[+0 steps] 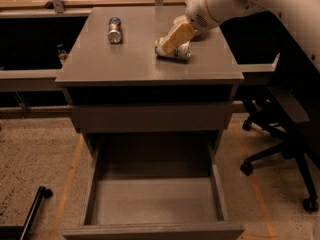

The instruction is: Place redbull can into middle drawer

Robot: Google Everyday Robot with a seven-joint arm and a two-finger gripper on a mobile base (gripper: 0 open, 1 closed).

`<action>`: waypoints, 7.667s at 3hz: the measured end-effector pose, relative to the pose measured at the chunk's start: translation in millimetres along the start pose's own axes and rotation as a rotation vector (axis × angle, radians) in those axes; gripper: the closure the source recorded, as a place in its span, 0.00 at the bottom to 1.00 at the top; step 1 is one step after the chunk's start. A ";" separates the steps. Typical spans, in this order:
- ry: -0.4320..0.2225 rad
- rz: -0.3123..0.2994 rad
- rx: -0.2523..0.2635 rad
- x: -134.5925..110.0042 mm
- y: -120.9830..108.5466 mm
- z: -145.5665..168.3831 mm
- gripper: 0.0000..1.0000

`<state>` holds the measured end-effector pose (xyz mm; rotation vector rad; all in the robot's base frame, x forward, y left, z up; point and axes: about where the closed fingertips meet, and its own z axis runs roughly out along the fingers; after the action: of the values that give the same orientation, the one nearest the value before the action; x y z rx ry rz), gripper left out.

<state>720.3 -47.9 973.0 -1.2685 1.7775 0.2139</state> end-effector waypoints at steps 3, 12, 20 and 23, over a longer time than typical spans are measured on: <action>-0.091 -0.076 -0.128 -78.4 23.7 146.6 0.00; -0.381 0.399 0.094 -85.2 -37.4 319.5 0.15; -0.399 0.194 -0.035 -79.0 16.3 150.8 1.00; -0.299 0.143 -0.165 -6.9 114.2 5.6 1.00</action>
Offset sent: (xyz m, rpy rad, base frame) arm 0.0816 0.1707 -0.0265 0.0425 -0.0335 0.1992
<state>630.1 12.0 935.6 -1.1547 1.6160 0.6103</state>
